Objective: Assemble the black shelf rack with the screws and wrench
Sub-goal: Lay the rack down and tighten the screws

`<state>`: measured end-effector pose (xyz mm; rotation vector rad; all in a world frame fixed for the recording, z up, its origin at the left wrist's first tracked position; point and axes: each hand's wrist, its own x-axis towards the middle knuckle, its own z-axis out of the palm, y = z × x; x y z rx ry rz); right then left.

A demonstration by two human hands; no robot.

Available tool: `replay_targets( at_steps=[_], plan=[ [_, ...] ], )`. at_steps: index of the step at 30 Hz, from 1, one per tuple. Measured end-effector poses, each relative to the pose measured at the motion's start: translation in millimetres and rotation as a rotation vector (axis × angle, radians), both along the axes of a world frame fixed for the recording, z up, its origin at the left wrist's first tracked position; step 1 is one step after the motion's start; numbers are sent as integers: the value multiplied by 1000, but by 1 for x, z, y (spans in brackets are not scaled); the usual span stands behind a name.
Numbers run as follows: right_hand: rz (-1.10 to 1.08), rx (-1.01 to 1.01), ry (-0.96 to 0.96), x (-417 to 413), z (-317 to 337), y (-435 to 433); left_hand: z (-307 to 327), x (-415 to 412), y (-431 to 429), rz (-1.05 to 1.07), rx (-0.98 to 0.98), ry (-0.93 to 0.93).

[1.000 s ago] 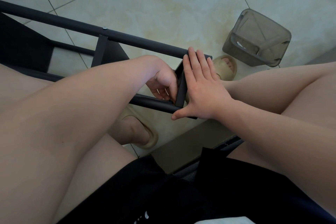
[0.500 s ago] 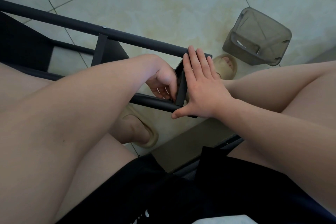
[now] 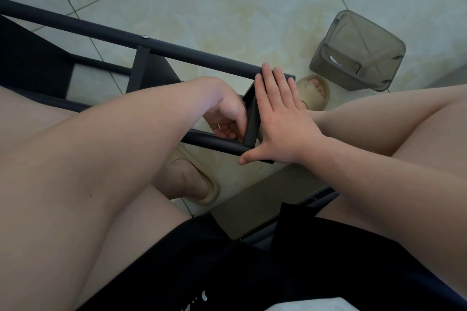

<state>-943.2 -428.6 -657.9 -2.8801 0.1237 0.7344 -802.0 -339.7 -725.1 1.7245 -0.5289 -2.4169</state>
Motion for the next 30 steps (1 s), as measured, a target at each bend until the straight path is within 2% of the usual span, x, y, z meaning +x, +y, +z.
replay_targets(
  at_steps=[11, 30],
  plan=[
    [-5, 7, -9, 0, -2, 0, 0, 6, 2, 52, -12, -31],
    [-4, 13, -3, 0, -2, -1, -4, 2, 1, 37, 0, 19]
  ],
)
